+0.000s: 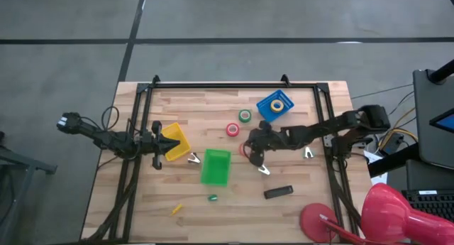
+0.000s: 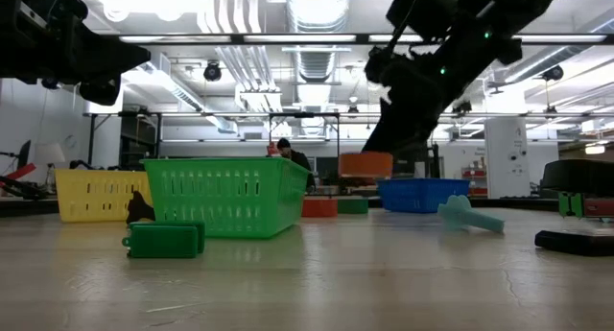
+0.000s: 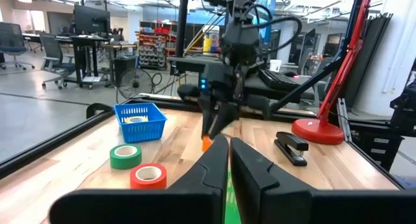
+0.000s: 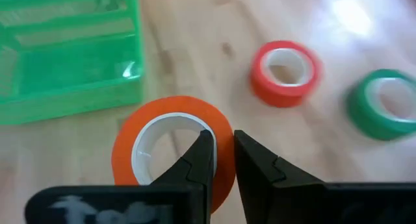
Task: Pick and place Stapler, Stapler remover, tape
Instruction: Put the orange tape into the blue bin
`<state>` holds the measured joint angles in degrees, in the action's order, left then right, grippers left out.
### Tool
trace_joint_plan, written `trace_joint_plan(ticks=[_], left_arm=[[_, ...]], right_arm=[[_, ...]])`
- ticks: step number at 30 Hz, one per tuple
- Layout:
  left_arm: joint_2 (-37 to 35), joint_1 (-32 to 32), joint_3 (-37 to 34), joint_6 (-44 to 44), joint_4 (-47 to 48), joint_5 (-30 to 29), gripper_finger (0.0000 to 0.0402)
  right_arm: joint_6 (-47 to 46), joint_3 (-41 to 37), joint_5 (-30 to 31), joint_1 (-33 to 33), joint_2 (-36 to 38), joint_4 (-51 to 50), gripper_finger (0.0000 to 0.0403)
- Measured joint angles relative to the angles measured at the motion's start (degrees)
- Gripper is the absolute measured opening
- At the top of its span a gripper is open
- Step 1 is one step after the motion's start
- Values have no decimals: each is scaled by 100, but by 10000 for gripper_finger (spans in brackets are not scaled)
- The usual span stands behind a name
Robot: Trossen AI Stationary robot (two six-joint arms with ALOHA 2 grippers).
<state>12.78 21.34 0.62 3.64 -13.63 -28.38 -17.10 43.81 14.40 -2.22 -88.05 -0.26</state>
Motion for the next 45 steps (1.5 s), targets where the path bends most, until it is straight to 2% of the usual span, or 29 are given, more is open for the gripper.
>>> trace_joint_plan(ticks=[5,11,13,19,21,31,37,45], left_arm=[[0,0,0,0,0,2,19],[2,0,0,-2,0,0,21],[2,0,0,0,0,2,19],[13,0,0,0,0,0,20],[13,0,0,0,2,2,21],[13,1,0,0,0,1,21],[13,0,0,0,0,2,19],[13,1,0,0,0,0,21]], right_arm=[[-4,0,730,77,645,-653,43],[-342,-12,1970,375,1426,-1463,43],[-411,-13,2114,577,1638,-1607,44],[-511,-52,2127,1467,1984,-1802,44],[-542,-67,1942,1804,1980,-1799,45],[-525,-196,1388,3222,1516,-1930,47],[-501,-221,1250,3617,1081,-1888,48],[-368,-225,1236,3716,666,-1700,48]])
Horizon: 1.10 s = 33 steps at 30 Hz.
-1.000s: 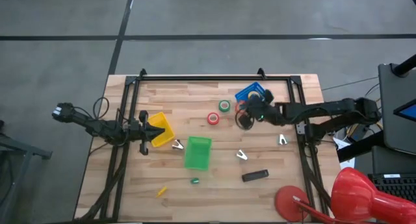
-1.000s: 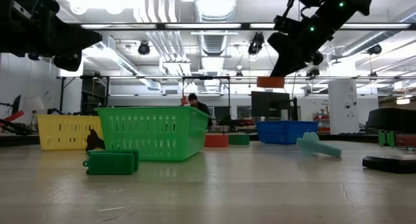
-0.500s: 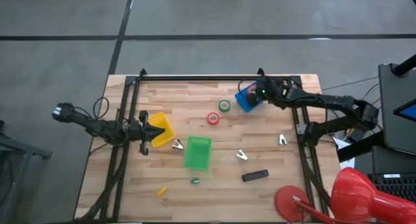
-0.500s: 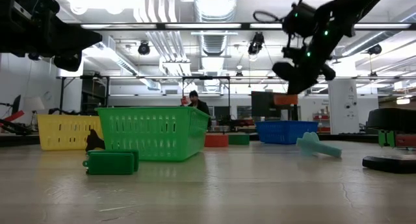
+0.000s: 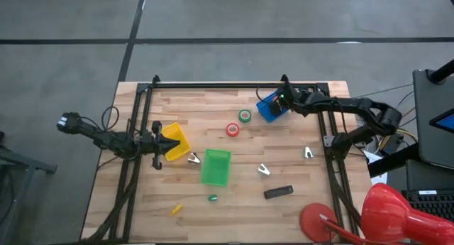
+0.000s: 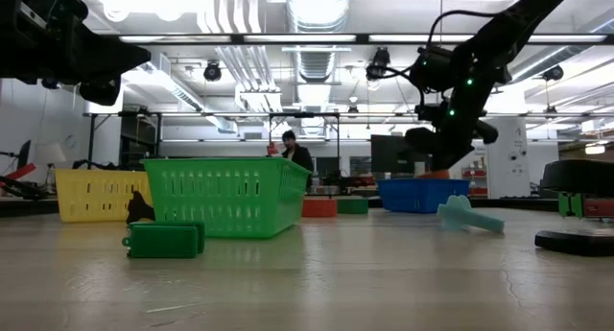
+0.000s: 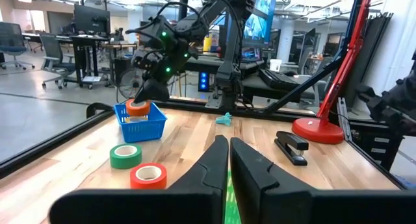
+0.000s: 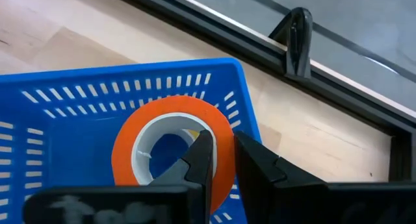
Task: Pick and place Stapler, Stapler remover, tape
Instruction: Put the orange tape into the blue bin
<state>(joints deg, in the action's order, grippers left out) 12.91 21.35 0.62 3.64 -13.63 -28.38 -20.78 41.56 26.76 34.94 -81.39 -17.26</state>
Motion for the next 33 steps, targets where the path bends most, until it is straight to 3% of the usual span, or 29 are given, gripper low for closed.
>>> trace_joint_plan(ticks=[33], left_arm=[[-1,-1,0,0,0,2,21]], right_arm=[[237,0,18,122,-408,464,50]])
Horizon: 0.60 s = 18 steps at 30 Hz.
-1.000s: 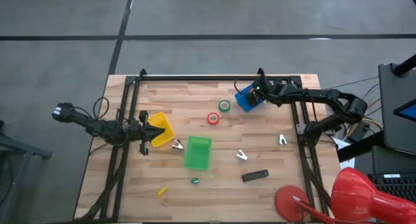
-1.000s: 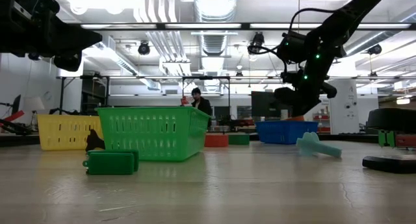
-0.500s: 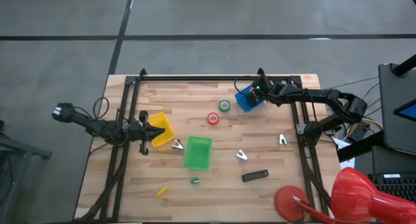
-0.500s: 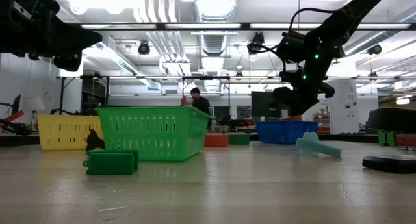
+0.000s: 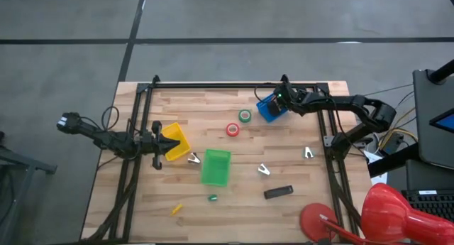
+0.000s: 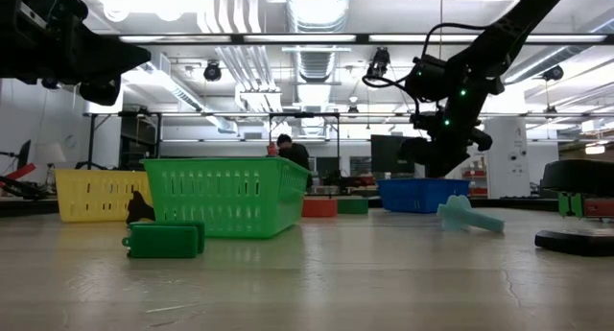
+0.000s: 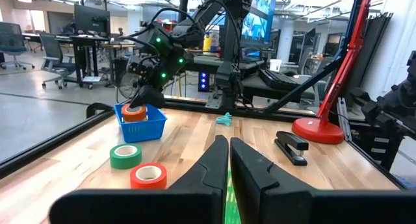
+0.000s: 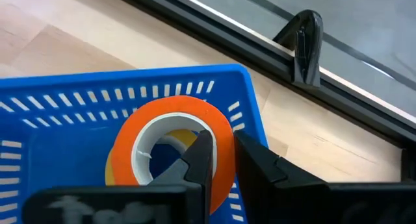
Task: Pick and place Stapler, Stapler remover, tape
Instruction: Put the orange tape into the blue bin
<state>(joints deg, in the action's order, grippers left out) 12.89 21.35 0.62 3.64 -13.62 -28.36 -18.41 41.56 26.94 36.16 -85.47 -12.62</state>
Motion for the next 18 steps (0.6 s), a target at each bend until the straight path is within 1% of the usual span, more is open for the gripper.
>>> trace_joint_plan(ticks=[18], left_arm=[[-1,0,0,0,0,0,19]], right_arm=[[10,0,-27,-51,0,2,48]])
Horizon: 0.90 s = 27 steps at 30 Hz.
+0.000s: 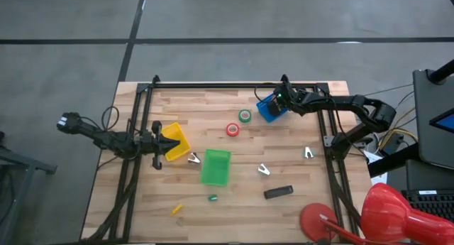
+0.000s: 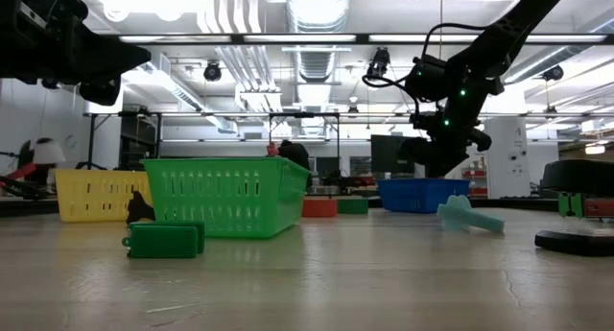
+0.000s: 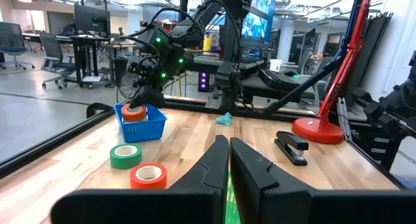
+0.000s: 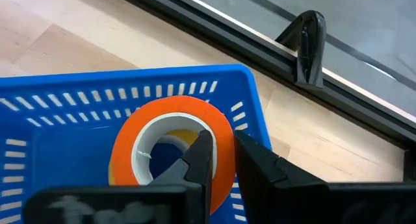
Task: Pick and place Stapler, Stapler remover, tape
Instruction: Put the orange tape into the blue bin, then put the green tape into the blue bin
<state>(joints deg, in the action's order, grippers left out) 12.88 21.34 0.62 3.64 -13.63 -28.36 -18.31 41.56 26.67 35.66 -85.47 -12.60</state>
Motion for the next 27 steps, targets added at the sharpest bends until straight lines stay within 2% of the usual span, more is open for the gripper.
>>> trace_joint_plan(ticks=[6,16,22,27], left_arm=[[0,1,0,-1,1,0,20],[2,2,0,0,0,0,21],[1,0,0,-1,0,-1,19],[0,1,0,0,0,-1,21]], right_arm=[[-15,0,-33,-159,11,-2,49],[13,-124,22,-50,20,18,54],[150,-131,22,-52,20,74,67],[208,-131,161,-52,20,125,95]])
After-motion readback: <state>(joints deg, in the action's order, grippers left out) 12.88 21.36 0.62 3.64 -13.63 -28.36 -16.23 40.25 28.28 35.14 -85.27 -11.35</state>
